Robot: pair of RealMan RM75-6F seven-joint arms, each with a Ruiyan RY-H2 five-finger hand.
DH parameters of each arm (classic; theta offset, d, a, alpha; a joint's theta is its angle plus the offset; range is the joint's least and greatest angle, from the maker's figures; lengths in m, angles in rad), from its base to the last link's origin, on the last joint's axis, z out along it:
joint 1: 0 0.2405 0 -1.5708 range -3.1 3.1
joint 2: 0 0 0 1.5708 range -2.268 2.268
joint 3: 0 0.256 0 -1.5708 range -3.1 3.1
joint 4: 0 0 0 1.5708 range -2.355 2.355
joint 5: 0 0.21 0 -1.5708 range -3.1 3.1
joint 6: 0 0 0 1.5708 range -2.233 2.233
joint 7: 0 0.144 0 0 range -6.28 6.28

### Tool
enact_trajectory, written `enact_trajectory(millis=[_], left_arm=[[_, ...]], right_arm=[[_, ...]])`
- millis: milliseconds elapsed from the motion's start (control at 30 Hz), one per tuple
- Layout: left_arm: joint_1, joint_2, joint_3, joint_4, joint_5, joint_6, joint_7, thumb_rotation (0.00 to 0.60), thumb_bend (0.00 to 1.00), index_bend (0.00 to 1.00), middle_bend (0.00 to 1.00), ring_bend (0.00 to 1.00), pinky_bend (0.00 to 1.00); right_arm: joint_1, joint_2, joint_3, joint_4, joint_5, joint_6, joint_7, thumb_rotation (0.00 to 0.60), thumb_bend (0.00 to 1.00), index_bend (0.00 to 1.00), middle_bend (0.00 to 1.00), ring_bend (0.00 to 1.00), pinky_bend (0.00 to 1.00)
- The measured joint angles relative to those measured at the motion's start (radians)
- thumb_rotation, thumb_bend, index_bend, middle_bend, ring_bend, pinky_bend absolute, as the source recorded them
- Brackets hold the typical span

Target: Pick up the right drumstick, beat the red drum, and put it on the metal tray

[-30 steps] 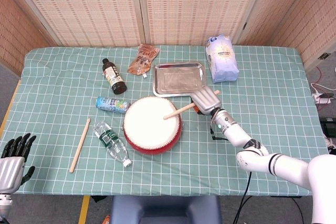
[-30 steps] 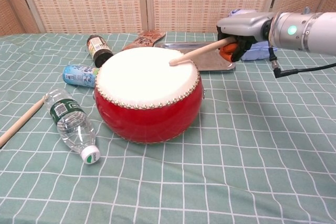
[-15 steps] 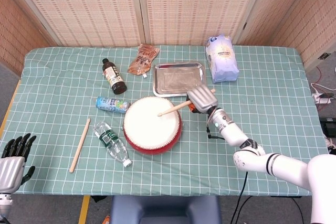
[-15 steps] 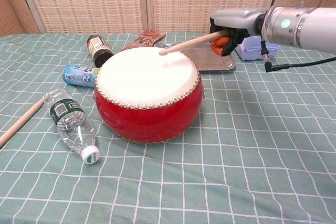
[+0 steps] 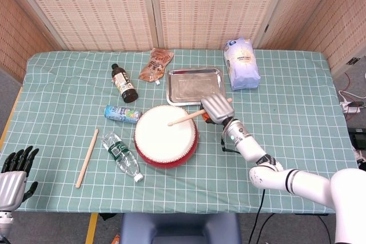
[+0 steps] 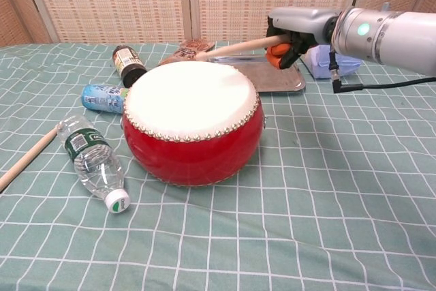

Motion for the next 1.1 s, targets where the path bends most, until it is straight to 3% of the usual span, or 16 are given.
enact_trajectory(millis=[167, 367, 500, 600, 867, 1100], left_arm=[[0.003, 0.0, 0.001, 0.0, 0.0, 0.003, -0.001, 0.6, 0.28, 0.0, 0.0, 0.0, 0.03], [0.007, 0.001, 0.003, 0.002, -0.002, 0.003, -0.003, 0.6, 0.28, 0.0, 0.0, 0.0, 0.03], [0.008, 0.002, 0.003, 0.0, -0.002, 0.004, -0.003, 0.6, 0.28, 0.0, 0.0, 0.0, 0.03], [0.007, 0.003, 0.001, -0.001, 0.0, 0.007, -0.001, 0.6, 0.28, 0.0, 0.0, 0.0, 0.03], [0.005, -0.001, 0.003, -0.005, 0.006, 0.006, 0.003, 0.6, 0.28, 0.0, 0.0, 0.0, 0.03], [0.014, 0.004, 0.004, -0.004, 0.002, 0.015, -0.001, 0.6, 0.28, 0.0, 0.0, 0.0, 0.03]], right_arm=[[-0.007, 0.005, -0.004, 0.001, -0.049, -0.008, 0.066, 0.6, 1.0, 1.0, 1.0, 1.0, 1.0], [0.01, -0.01, -0.05, 0.037, -0.027, -0.042, -0.092, 0.6, 1.0, 1.0, 1.0, 1.0, 1.0], [0.009, -0.02, -0.049, 0.037, 0.0, -0.033, -0.171, 0.6, 1.0, 1.0, 1.0, 1.0, 1.0], [-0.002, -0.02, -0.03, 0.024, -0.017, -0.008, -0.123, 0.6, 1.0, 1.0, 1.0, 1.0, 1.0], [-0.038, -0.001, 0.017, -0.012, -0.111, 0.051, 0.156, 0.6, 1.0, 1.0, 1.0, 1.0, 1.0], [-0.014, -0.008, -0.036, 0.025, -0.088, -0.02, 0.005, 0.6, 1.0, 1.0, 1.0, 1.0, 1.0]])
